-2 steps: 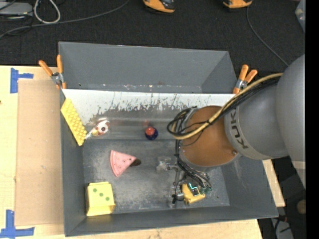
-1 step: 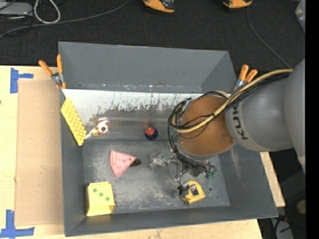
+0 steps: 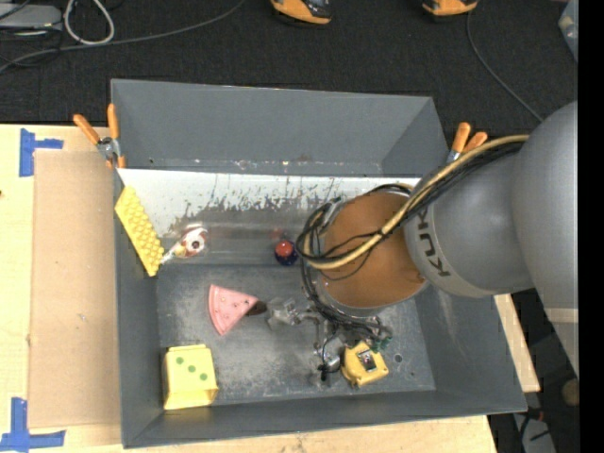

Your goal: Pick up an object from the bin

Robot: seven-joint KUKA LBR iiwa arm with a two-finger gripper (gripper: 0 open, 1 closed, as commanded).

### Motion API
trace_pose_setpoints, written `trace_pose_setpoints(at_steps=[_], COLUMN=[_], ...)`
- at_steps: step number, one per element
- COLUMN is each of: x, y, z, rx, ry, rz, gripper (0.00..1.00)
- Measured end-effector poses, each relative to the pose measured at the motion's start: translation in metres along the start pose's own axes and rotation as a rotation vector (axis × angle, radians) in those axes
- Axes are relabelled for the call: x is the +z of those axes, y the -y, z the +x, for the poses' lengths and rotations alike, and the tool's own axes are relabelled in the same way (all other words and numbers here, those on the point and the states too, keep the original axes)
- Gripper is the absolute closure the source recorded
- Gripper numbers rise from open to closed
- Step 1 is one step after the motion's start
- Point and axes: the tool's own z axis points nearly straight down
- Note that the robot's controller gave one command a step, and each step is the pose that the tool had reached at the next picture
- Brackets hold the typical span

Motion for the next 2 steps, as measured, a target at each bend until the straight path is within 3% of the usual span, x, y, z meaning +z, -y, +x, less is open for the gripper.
trace_pose_setpoints(at_steps=[1, 2], x=[0.001, -0.001], y=[-0.025, -0.058], z=[-0.001, -0.020], rx=[0.209, 0.027], ry=[0.001, 0.001], rz=[0.000, -0.001], gripper=[0.00, 0.00])
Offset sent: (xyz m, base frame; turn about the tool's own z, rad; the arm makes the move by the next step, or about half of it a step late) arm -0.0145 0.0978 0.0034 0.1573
